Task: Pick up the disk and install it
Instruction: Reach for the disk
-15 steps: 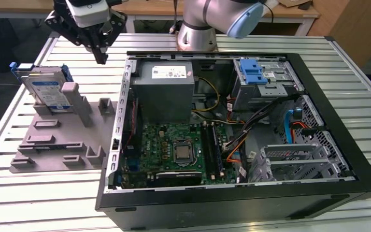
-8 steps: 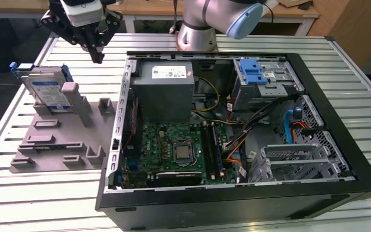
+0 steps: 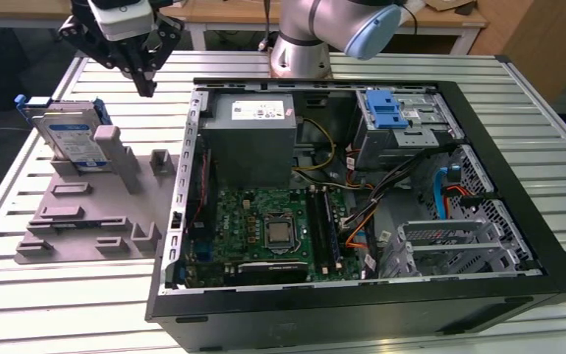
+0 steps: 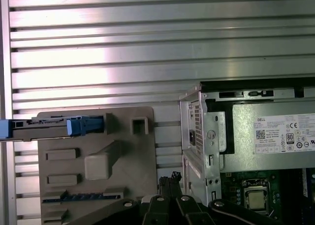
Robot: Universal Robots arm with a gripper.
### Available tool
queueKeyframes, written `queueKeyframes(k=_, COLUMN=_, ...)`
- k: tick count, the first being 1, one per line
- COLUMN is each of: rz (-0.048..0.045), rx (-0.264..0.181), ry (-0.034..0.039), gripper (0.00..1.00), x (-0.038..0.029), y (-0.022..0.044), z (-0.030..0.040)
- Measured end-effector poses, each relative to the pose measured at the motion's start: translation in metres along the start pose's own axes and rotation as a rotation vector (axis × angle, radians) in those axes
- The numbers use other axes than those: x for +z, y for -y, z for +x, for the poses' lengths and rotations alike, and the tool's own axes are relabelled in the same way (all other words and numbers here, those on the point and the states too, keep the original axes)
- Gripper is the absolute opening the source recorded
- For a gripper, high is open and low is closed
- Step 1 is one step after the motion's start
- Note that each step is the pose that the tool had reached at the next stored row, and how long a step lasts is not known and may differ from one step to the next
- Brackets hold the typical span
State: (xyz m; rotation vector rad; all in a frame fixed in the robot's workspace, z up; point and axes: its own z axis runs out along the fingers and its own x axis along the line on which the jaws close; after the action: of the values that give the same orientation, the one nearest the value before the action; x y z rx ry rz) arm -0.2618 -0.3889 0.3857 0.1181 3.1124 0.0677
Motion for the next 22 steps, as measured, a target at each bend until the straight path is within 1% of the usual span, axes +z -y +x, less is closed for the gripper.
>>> queueKeyframes(k=17, rz=0.0000, rx=0.000, ry=0.0000, gripper=0.11, x=0.0010, y=0.0006, z=0.0069)
queueKeyframes(k=22, rz=0.0001, rx=0.000, ry=-0.0001, gripper=0.11, x=0.0011, y=-0.0002, z=0.0087)
